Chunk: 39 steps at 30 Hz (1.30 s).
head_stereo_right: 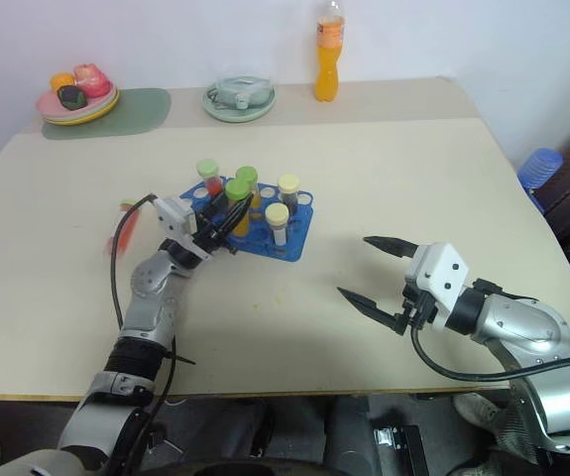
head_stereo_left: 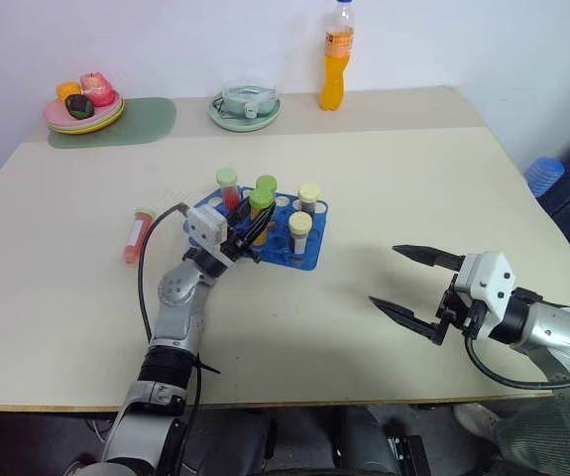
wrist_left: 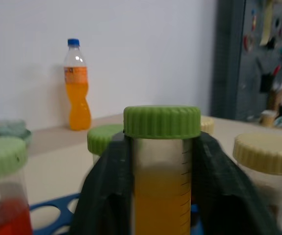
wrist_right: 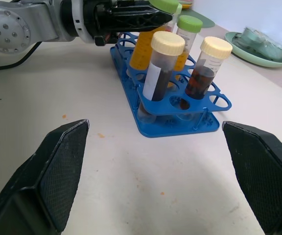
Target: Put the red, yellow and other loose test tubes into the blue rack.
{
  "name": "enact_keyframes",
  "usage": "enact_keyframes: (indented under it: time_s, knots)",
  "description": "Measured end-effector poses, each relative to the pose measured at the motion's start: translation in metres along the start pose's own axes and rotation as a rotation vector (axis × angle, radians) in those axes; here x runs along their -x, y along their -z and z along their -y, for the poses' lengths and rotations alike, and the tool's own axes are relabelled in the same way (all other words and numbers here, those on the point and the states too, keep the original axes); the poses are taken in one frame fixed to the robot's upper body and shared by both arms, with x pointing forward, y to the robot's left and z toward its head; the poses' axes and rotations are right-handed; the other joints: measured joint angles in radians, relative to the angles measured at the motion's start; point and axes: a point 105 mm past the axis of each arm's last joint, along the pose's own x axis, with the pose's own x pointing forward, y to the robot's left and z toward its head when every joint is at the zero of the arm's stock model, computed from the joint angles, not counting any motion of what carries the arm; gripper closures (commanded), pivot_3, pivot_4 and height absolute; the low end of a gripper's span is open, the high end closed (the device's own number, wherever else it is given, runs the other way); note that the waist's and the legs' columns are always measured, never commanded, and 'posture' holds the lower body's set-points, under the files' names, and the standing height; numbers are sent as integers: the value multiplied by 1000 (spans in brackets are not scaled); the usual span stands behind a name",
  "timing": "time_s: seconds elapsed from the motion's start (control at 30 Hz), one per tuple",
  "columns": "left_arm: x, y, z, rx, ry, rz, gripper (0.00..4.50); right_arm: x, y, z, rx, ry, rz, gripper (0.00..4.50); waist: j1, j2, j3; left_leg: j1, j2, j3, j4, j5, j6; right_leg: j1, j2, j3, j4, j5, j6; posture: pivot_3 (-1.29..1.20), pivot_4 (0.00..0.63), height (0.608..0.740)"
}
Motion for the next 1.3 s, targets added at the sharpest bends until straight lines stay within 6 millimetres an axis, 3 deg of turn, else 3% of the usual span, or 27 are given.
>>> enact_keyframes:
  time_s: [0.1, 0.37, 0.67, 0.83, 0.97, 1.13, 1.3]
  knots:
    - [1, 7, 6, 22, 10, -16, 38, 0, 0, 0, -2, 2, 2, 0, 0, -1, 0, 0, 0, 0, 0, 0, 0, 0, 0, 0, 0, 0, 0, 0, 150, 740]
    - [3, 6, 7, -79, -3, -39, 38, 0, -1, 0, -3, 0, 6, 0, 2, -1, 0, 0, 0, 0, 0, 0, 0, 0, 0, 0, 0, 0, 0, 0, 150, 740]
    - [19, -17, 2, -85, -15, 13, 38, -5, -3, -1, 4, -23, 23, 0, -5, -1, 0, 0, 0, 0, 0, 0, 0, 0, 0, 0, 0, 0, 0, 0, 150, 740]
    - [29, -46, -33, 13, -163, 52, 38, -7, 0, 0, -2, -45, 27, 0, -9, -1, 0, 0, 0, 0, 0, 0, 0, 0, 0, 0, 1, 0, 0, 0, 150, 740]
    - [34, -63, -75, 102, -341, 33, 38, -10, 2, 1, -4, -63, 36, 0, -11, -1, 1, 0, 0, 0, 0, 0, 0, -1, 0, 0, 1, 0, 0, 0, 150, 740]
    - [51, -66, -124, 121, -583, -231, 38, -14, 4, 3, 6, -80, 45, 0, -12, -2, 1, 0, 0, -1, 0, 0, 0, -1, 1, 0, 2, 0, 0, 0, 150, 740]
    - [74, -69, -151, 162, -716, -465, 38, -19, 7, 3, 4, -92, 55, 0, -12, -3, 2, 0, 0, -1, 0, 0, 0, -2, 1, 0, 3, 0, 0, 0, 150, 740]
